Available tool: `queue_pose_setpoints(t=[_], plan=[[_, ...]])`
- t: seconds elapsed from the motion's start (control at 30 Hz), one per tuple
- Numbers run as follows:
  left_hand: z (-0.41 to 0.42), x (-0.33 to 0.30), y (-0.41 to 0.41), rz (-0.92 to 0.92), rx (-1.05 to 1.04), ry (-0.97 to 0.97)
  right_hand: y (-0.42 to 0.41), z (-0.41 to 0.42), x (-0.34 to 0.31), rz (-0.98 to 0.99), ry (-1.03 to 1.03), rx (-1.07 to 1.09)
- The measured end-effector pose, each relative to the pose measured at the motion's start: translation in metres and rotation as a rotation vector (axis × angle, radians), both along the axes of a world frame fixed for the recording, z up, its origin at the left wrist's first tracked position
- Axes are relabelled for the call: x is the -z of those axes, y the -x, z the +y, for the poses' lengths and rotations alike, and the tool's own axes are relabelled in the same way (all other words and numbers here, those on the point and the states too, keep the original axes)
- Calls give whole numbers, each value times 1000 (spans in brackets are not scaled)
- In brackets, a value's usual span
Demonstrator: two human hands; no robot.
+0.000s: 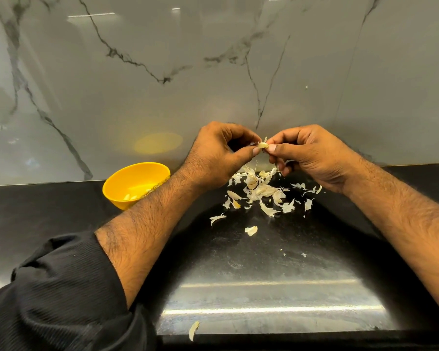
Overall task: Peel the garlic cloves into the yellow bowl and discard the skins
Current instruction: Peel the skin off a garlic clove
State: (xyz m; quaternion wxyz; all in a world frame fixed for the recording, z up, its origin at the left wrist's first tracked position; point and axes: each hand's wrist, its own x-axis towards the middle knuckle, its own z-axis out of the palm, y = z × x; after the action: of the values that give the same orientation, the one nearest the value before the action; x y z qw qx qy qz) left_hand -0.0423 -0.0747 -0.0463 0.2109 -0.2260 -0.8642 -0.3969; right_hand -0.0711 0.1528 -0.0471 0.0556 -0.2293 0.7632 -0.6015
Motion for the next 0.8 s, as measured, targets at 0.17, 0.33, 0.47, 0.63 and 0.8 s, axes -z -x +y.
queue_pose_setpoints(t=[0.17,0.33,0.47,0.63,0.8], plan=[[4,3,-1,-76,22,-61,0,-1,0,-13,31,6],[7,5,-1,-223,59,-241,0,-2,1,-15,46,9],[9,6,-1,-277,104,-297,0,-2,1,3,5,18],[6,3,0,-290,120,-437,4,-1,4,34,-166,118],[-3,1,2,-287,114,-462,5,0,3,53,-427,188]])
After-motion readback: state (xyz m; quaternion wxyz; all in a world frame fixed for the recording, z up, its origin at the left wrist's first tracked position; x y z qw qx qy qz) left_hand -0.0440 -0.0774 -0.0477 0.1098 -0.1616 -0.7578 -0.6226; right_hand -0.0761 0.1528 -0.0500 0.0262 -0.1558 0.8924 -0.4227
